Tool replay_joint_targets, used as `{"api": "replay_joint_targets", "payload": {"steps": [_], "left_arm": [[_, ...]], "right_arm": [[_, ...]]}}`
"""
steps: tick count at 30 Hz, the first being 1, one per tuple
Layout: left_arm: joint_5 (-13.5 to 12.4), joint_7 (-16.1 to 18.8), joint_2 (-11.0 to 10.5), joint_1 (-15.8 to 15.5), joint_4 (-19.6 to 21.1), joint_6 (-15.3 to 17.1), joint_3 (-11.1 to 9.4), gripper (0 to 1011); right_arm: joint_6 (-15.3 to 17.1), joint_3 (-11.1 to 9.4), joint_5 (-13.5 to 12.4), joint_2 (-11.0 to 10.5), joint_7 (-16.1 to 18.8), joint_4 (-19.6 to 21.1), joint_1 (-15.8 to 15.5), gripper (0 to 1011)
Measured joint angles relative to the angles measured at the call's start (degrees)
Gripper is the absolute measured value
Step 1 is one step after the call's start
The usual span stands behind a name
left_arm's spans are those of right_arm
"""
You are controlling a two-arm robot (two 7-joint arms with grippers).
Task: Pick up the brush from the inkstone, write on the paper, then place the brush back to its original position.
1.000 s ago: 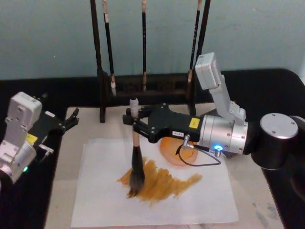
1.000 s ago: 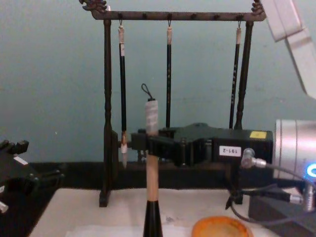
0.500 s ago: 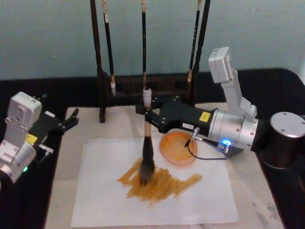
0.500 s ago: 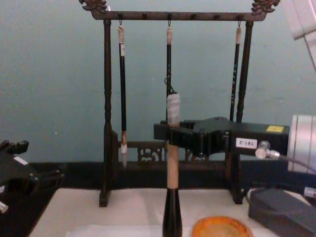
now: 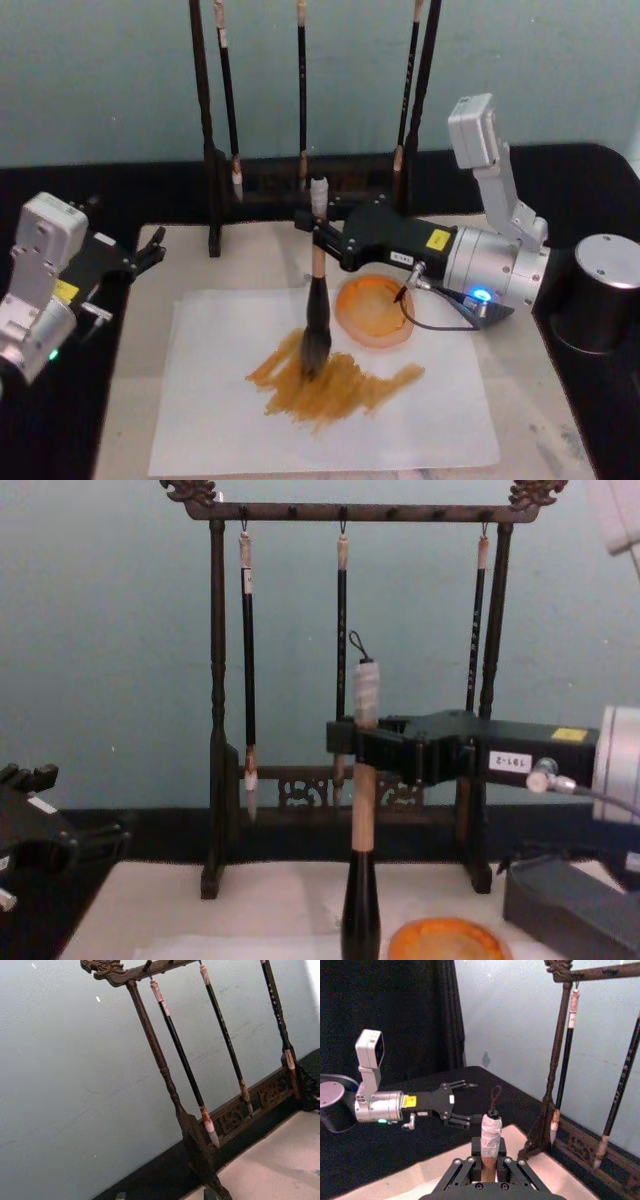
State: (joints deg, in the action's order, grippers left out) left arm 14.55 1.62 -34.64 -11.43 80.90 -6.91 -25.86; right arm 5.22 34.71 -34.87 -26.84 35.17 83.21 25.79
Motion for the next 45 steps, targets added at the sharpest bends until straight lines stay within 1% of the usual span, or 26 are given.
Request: {"api": "replay_joint_targets", "payload": {"steps": [7, 10, 15, 18, 20, 21, 23, 24, 26, 27, 29, 30, 33, 34, 36, 39, 40, 45], "left_arm": [[0.0, 0.0, 0.0, 0.0, 0.0, 0.0, 0.0, 1010], [0.0, 0.0, 0.0, 0.0, 0.0, 0.0, 0.0, 1010], [0.0, 0.0, 0.0, 0.0, 0.0, 0.0, 0.0, 1010], [0.0, 0.0, 0.0, 0.0, 0.0, 0.0, 0.0, 1010], [0.0, 0.0, 0.0, 0.0, 0.0, 0.0, 0.0, 1010], [0.0, 0.0, 0.0, 0.0, 0.0, 0.0, 0.0, 1010], [0.0, 0.0, 0.0, 0.0, 0.0, 0.0, 0.0, 1010], [0.0, 0.0, 0.0, 0.0, 0.0, 0.0, 0.0, 1010], [0.0, 0.0, 0.0, 0.0, 0.0, 0.0, 0.0, 1010], [0.0, 0.0, 0.0, 0.0, 0.0, 0.0, 0.0, 1010], [0.0, 0.0, 0.0, 0.0, 0.0, 0.0, 0.0, 1010], [0.0, 0.0, 0.0, 0.0, 0.0, 0.0, 0.0, 1010], [0.0, 0.0, 0.0, 0.0, 0.0, 0.0, 0.0, 1010], [0.0, 0.0, 0.0, 0.0, 0.0, 0.0, 0.0, 1010], [0.0, 0.0, 0.0, 0.0, 0.0, 0.0, 0.0, 1009], [0.0, 0.0, 0.0, 0.0, 0.0, 0.0, 0.0, 1010], [0.0, 0.0, 0.0, 0.0, 0.0, 0.0, 0.0, 1010], [0.0, 0.0, 0.0, 0.0, 0.0, 0.0, 0.0, 1010]], "right_arm": [[-0.1, 0.0, 0.0, 0.6, 0.0, 1.8, -0.3, 156], [-0.1, -0.2, -0.2, 0.9, -0.7, 2.8, -0.8, 156], [0.3, -2.2, -1.9, 1.5, -3.7, 4.5, -2.6, 156], [1.0, -4.4, -4.9, 2.5, -6.4, 5.2, -4.6, 156], [1.4, -5.5, -6.4, 2.9, -7.4, 5.2, -5.3, 156], [1.8, -6.4, -7.9, 3.2, -8.2, 5.2, -6.0, 156], [2.2, -7.2, -9.4, 3.4, -8.8, 5.1, -6.5, 156], [2.6, -8.2, -11.2, 3.6, -9.6, 5.0, -7.2, 156], [3.1, -9.3, -12.9, 3.9, -10.6, 4.9, -7.9, 156], [3.4, -10.3, -14.9, 4.2, -11.6, 4.7, -8.6, 156], [3.9, -11.4, -16.9, 4.5, -12.6, 4.5, -9.3, 156], [4.3, -12.5, -18.7, 4.8, -13.5, 4.3, -9.9, 156], [4.8, -13.6, -21.0, 5.0, -14.4, 4.0, -10.4, 156], [5.1, -14.3, -22.4, 5.1, -15.0, 3.9, -10.8, 156], [5.5, -15.3, -24.2, 5.1, -15.8, 3.7, -11.2, 156], [5.8, -16.1, -25.8, 5.1, -17.0, 3.5, -11.6, 156], [5.9, -16.7, -26.8, 5.1, -17.8, 3.4, -11.9, 156], [6.0, -18.4, -29.3, 4.9, -20.9, 3.3, -13.0, 156]]}}
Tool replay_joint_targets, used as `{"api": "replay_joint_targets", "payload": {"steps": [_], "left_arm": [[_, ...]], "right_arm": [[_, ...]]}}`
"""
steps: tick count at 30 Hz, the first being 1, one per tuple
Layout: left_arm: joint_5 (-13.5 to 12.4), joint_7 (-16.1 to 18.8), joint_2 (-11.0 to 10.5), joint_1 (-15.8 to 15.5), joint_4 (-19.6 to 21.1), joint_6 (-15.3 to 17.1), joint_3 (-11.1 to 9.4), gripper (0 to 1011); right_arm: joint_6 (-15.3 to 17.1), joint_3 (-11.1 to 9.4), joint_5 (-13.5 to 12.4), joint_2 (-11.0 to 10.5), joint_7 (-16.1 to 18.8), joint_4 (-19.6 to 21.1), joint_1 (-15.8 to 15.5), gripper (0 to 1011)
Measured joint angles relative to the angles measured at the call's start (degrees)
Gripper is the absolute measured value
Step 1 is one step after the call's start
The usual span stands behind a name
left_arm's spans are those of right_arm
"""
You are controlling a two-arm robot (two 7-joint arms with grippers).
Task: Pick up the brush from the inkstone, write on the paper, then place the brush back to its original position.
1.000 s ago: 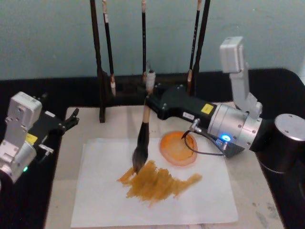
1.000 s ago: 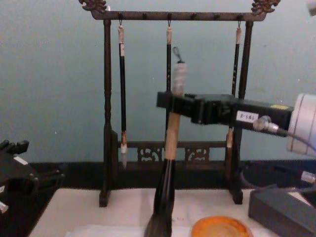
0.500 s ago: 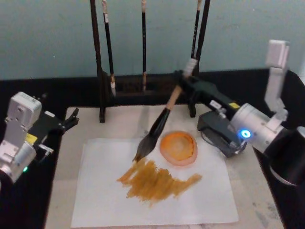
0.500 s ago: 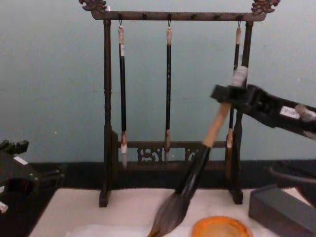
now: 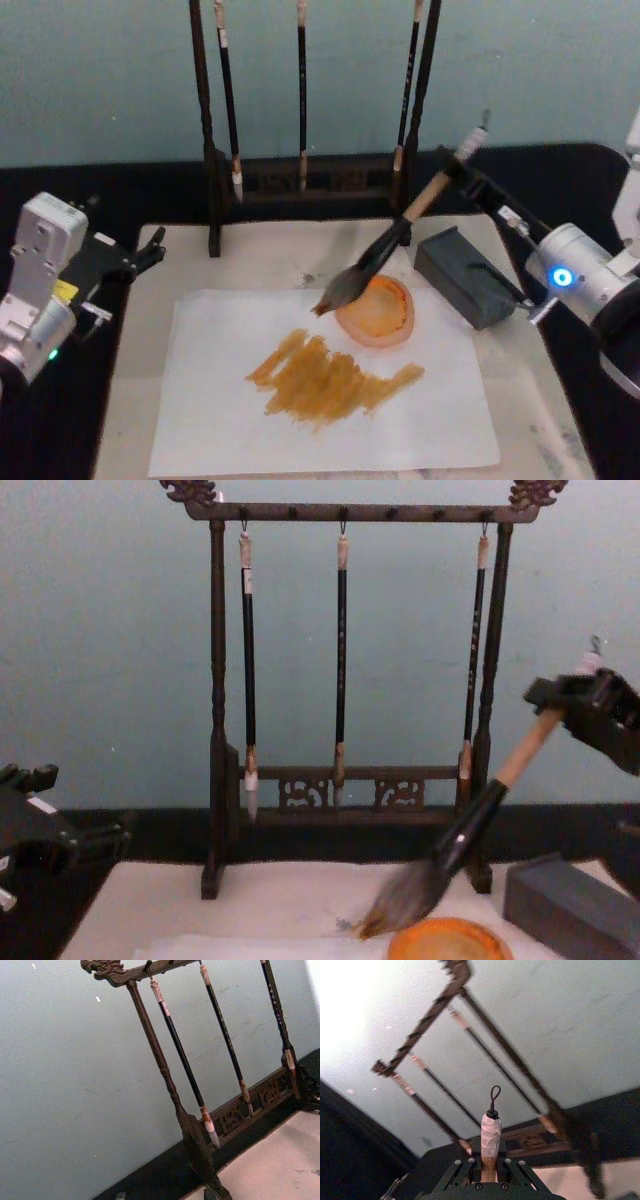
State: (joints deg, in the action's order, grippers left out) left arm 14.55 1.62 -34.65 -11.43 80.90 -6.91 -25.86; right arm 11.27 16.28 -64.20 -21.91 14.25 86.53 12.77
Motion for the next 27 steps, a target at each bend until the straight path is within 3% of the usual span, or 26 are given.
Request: {"api": "replay_joint_targets", "payload": {"steps": [6, 12, 27], "left_arm": [[0.0, 0.0, 0.0, 0.0, 0.0, 0.0, 0.0, 1010], [0.0, 0.0, 0.0, 0.0, 0.0, 0.0, 0.0, 1010], [0.0, 0.0, 0.0, 0.0, 0.0, 0.0, 0.0, 1010]], "right_arm": [[0.2, -1.8, -2.3, -1.2, -3.4, 0.4, -1.2, 156], [-0.5, -3.0, -4.3, -2.1, -4.7, 0.5, -2.0, 156], [-1.7, -1.7, -7.3, -2.8, -4.6, -2.5, -1.4, 156]]}}
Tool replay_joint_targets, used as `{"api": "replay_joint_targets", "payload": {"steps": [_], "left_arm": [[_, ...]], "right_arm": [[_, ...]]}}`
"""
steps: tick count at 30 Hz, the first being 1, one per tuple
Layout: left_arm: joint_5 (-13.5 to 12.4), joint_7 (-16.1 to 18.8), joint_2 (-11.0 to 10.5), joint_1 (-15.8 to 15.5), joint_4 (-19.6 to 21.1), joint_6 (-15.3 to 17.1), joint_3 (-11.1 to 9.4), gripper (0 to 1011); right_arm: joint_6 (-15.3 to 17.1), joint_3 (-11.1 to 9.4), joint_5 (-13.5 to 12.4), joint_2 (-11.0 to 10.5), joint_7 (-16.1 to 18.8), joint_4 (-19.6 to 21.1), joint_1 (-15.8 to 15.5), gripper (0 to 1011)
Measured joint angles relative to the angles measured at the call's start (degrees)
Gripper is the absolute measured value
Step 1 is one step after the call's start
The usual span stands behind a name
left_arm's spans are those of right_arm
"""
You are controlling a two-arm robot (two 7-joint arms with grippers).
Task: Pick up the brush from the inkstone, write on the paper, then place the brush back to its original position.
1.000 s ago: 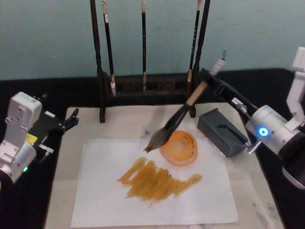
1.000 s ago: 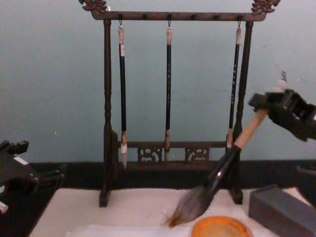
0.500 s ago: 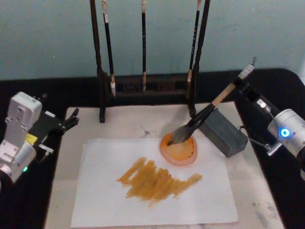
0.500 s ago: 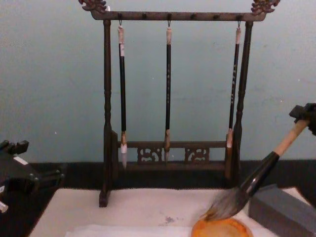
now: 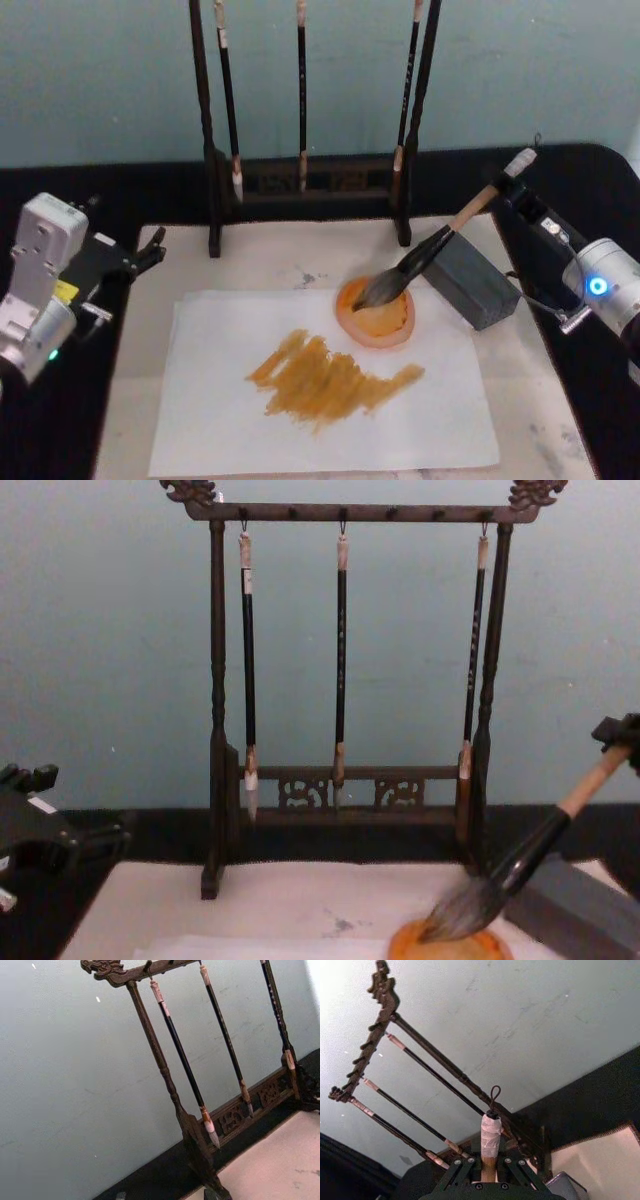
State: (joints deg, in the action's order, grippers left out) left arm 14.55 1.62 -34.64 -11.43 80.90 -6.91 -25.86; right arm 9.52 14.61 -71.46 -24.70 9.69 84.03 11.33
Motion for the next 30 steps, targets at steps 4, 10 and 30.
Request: {"api": "replay_joint_targets", "payload": {"steps": [4, 10, 30], "left_arm": [[0.0, 0.0, 0.0, 0.0, 0.0, 0.0, 0.0, 1010], [0.0, 0.0, 0.0, 0.0, 0.0, 0.0, 0.0, 1010], [0.0, 0.0, 0.0, 0.0, 0.0, 0.0, 0.0, 1010]], "right_arm": [[-0.3, 0.3, -1.0, 0.1, 0.0, -0.9, 0.3, 156], [-0.7, 0.9, -0.9, -0.2, 0.3, -1.3, 0.7, 156], [-0.6, 0.6, -1.3, -0.2, 0.3, -1.2, 0.6, 156]]}}
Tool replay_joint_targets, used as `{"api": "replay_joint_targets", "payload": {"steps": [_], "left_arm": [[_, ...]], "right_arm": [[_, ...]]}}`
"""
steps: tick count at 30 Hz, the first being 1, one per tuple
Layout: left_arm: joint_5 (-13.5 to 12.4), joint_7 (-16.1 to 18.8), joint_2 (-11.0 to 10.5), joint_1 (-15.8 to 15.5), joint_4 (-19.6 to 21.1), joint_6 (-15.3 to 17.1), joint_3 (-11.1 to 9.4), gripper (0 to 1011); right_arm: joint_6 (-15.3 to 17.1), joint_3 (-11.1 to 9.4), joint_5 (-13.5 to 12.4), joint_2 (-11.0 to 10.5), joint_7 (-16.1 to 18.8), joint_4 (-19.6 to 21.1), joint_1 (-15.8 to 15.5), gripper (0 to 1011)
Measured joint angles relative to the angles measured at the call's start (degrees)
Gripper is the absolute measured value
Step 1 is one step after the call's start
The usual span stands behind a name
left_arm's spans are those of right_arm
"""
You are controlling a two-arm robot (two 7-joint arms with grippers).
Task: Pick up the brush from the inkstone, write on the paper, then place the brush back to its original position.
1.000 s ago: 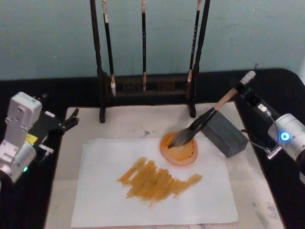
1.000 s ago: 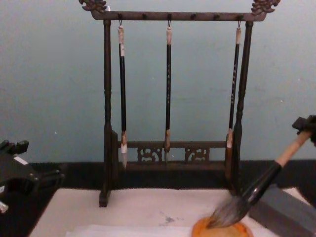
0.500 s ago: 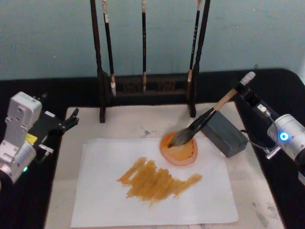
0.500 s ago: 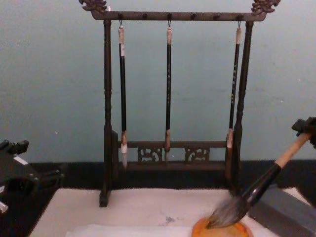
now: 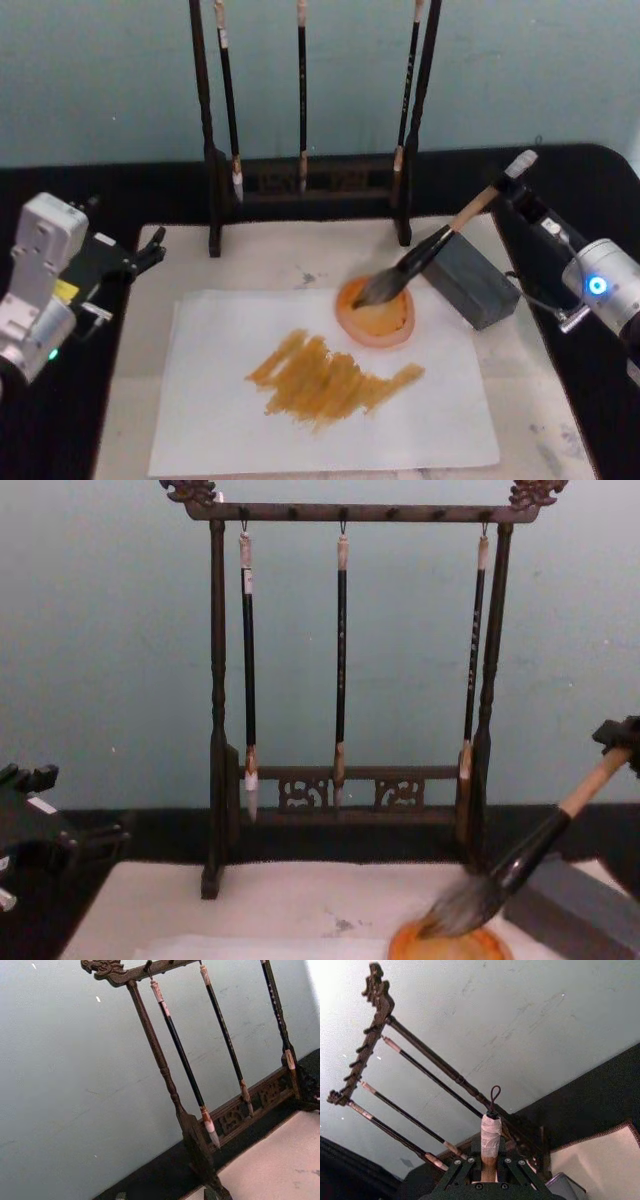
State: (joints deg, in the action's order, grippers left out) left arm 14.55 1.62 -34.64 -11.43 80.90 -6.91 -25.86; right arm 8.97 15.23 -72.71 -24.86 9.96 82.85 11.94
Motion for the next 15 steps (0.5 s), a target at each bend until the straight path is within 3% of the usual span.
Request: {"api": "replay_joint_targets", "payload": {"steps": [7, 15], "left_arm": [[0.0, 0.0, 0.0, 0.0, 0.0, 0.0, 0.0, 1010], [0.0, 0.0, 0.0, 0.0, 0.0, 0.0, 0.0, 1010]], "right_arm": [[0.3, -0.3, -2.5, -0.3, 0.1, -0.8, 0.5, 156], [1.2, 1.2, -4.2, -0.3, 0.2, -3.5, 2.5, 156]]}}
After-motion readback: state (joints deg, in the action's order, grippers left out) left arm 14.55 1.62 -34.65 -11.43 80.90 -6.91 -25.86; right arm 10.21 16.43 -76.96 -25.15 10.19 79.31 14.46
